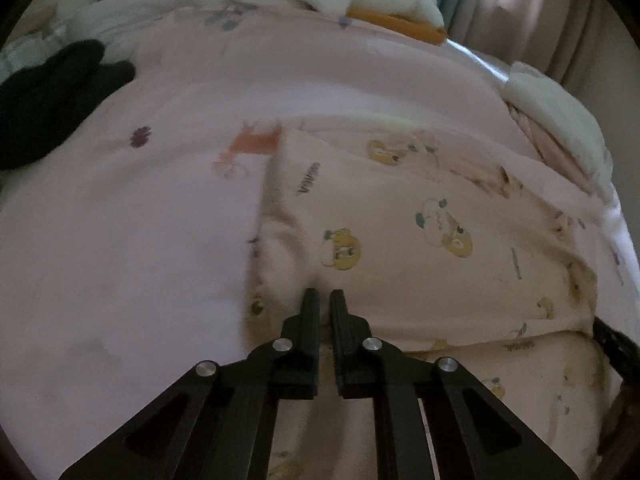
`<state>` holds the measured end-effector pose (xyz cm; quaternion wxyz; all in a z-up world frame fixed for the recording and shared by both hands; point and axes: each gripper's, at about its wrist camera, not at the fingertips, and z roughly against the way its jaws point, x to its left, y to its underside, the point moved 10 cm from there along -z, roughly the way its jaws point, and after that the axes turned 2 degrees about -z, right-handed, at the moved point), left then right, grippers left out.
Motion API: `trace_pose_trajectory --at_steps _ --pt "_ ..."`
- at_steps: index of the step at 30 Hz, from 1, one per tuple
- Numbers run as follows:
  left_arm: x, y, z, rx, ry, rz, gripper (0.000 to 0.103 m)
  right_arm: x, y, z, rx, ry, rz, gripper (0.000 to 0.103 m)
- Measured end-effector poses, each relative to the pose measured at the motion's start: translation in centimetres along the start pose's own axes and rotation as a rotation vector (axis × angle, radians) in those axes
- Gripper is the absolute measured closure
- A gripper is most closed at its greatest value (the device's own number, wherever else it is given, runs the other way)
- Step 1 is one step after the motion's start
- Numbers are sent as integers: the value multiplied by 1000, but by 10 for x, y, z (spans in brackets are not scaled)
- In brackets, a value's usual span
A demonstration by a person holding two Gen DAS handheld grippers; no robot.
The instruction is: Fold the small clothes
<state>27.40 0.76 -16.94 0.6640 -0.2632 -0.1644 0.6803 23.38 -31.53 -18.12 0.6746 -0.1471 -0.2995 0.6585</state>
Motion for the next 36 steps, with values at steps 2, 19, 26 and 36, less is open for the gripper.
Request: trace_pose_trajectory --at_steps 2,19,26,36 --pt "1 3 5 12 -30 -26 92 0 -1 -1 0 2 1 85" --pt "33 68 130 -152 0 117 30 9 3 21 -45 154 63 15" --pt "55 100 141 -204 -23 122 2 50 25 56 -57 153 120 0" --pt "62 136 151 -105 155 212 2 66 55 136 -85 30 -46 0"
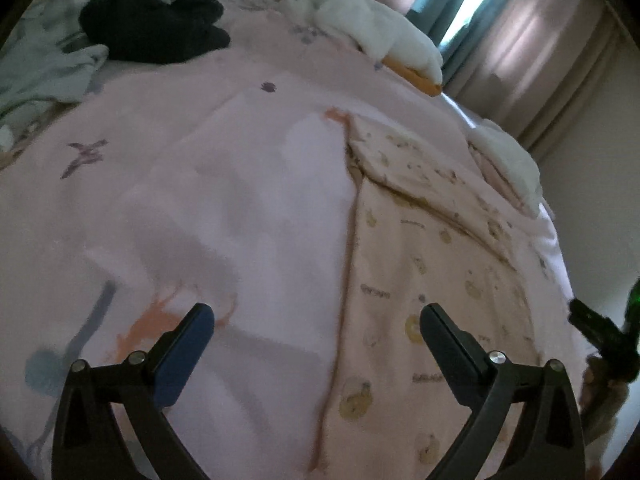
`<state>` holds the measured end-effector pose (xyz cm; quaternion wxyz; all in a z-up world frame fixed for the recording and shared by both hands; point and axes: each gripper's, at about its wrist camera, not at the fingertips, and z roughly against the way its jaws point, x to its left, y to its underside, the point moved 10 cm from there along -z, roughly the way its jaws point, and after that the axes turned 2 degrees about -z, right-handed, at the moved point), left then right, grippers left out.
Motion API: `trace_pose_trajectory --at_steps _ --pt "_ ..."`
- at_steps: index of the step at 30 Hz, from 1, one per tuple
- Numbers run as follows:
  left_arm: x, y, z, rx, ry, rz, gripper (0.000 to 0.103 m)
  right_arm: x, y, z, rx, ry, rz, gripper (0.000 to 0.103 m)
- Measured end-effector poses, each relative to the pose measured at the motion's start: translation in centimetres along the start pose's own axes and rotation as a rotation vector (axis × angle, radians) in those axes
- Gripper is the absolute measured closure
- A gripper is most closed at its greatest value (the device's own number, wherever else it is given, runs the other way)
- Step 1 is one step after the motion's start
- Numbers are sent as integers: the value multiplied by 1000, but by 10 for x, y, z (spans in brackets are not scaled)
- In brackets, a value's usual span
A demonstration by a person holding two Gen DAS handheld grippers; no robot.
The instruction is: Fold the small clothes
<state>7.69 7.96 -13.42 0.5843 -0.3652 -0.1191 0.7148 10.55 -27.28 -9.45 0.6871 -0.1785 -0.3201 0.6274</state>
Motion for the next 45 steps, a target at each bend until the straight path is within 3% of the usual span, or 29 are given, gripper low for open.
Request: trace_pose_trajectory --at_steps 6,10,13,19,22,27,31,33,37,40,42,45 --pt "6 29 18 -85 -86 -12 2 -4 38 44 -52 -3 4 0" --pt "3 55 11 -25 -44 -16 2 -5 77 30 46 21 28 0" --pt "1 60 17 -65 -65 -33 2 -7 107 19 110 -32 -45 0" --pt "-17 73 19 -24 100 -26 2 -14 127 25 121 -56 -117 0" --pt "-25 76 20 7 175 -11 2 -16 135 32 106 -112 -165 0" --pt "-33 76 25 27 343 98 2 -18 135 35 59 -195 -251 0" --pt "-31 71 26 35 407 175 2 -7 134 36 58 -304 -281 0" --pt "-36 71 26 64 445 189 2 1 134 36 75 -342 -267 0" --pt "-51 76 30 131 588 225 2 15 136 36 89 -396 -265 0" --pt "-47 72 29 67 556 293 2 21 137 33 90 -404 -269 0" --pt "-54 72 23 86 527 265 2 26 137 32 85 -397 -257 0" --pt "-66 70 19 96 560 251 2 34 135 31 85 -457 -280 0"
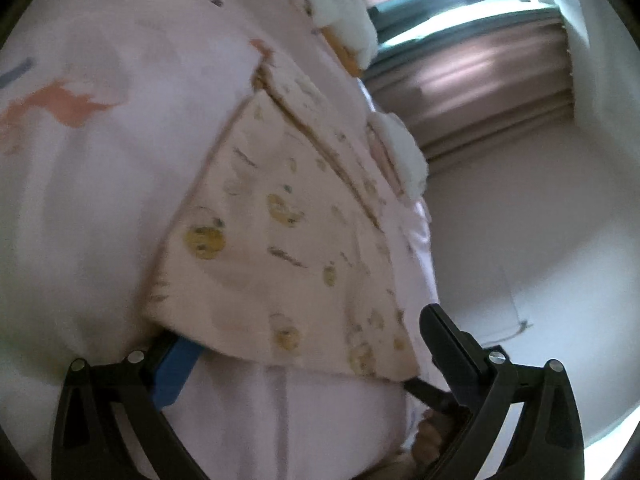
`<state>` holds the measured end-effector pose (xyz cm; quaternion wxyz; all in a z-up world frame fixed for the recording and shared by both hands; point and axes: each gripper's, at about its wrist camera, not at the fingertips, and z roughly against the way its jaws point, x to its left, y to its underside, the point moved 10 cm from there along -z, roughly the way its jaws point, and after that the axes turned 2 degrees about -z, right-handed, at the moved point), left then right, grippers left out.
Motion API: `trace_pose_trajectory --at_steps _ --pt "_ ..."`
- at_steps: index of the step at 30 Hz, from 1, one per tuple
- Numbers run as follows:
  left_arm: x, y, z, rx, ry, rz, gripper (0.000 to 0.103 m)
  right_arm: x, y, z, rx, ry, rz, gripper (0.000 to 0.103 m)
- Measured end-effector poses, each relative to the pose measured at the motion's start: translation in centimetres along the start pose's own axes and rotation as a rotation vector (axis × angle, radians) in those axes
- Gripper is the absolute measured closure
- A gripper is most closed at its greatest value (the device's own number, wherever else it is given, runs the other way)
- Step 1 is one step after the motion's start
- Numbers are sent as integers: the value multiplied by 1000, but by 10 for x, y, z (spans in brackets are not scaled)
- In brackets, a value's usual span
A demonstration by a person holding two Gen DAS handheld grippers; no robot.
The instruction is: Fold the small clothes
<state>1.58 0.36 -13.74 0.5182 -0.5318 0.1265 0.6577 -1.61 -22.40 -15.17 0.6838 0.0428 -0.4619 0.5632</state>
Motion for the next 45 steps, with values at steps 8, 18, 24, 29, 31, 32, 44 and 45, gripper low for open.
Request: trace_pose_trajectory --at_steps 8,18,24,29,31,32,44,45 --pt "4 -28 -1 -124 121 161 9 11 -12 -20 -21 -59 -69 0" --pt "54 -23 -12 -96 -79 248 97 -23 -21 -21 -10 83 -90 83" --pt "54 -22 -16 -92 -90 217 97 -43 -20 -13 -34 84 -127 100" --pt "52 -23 -20 -100 -101 197 97 -41 -18 -15 -56 141 -58 100" --pt "50 -22 -22 -100 -112 179 97 -43 -18 -15 -58 127 -72 100" --pt "49 -23 -22 -99 -109 179 97 -45 -19 -14 -61 110 -85 100" --pt "45 -25 -18 -81 -178 119 100 -35 -17 -10 -90 175 -37 98" --pt "42 -27 -17 -72 -198 103 101 -30 -18 -10 -87 193 -17 97"
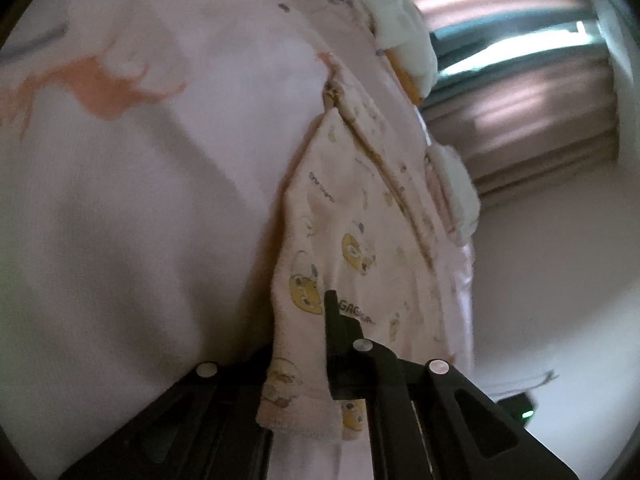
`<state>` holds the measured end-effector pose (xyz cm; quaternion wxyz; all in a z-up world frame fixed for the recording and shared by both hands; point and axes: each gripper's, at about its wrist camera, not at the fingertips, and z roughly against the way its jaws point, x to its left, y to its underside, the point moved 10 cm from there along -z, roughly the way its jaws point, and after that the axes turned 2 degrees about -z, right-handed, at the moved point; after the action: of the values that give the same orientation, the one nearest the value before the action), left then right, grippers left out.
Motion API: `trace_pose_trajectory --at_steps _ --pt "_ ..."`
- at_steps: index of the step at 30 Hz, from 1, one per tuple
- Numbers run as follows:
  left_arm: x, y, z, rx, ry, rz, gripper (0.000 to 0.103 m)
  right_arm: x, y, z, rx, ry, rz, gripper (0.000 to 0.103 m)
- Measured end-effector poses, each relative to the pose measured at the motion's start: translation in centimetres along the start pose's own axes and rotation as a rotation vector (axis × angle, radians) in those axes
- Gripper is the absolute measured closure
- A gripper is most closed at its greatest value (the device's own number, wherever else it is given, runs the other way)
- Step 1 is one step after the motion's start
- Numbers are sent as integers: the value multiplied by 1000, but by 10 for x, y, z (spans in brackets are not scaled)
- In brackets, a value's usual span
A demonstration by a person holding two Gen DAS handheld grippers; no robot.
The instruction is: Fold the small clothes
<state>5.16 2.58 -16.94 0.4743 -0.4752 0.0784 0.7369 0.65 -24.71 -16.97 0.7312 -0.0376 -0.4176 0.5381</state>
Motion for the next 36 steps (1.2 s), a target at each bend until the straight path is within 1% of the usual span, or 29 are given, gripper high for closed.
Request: trace_pose_trajectory --at_steps 1,3,7,9,12,16,19,22,26,29,32,36 --pt "-2 -1 1 7 -10 -6 102 5 -1 -1 0 17 24 97" --pt "-9 -6 3 6 5 -20 102 11 -5 3 -6 56 84 97" --pt "-14 -15 12 -38 -9 -54 102 17 -19 9 -22 14 74 97" --pt "-17 -15 14 -42 -22 -75 102 18 -25 14 -42 35 83 97" --pt "-23 -15 14 -52 -40 -107 102 24 -29 21 -59 7 92 97" --pt "-32 -16 12 -49 -42 -126 102 20 -33 25 -65 19 90 97" --pt "-38 -21 14 -65 -54 -150 102 21 -35 27 -68 -3 70 97" --pt "-42 -30 12 -64 -36 -133 102 22 -42 30 -83 -15 54 97" --pt "-48 -46 5 -60 -32 -128 102 25 -61 31 -94 -52 25 97" --pt "-54 -59 -2 -53 -31 -129 102 36 -76 31 -99 -63 53 97" --pt "-62 -73 -3 -56 -12 -132 102 47 -92 28 -96 -41 95 97" --pt "-73 -91 -7 -55 -38 -172 102 61 -113 27 -109 -74 121 97"
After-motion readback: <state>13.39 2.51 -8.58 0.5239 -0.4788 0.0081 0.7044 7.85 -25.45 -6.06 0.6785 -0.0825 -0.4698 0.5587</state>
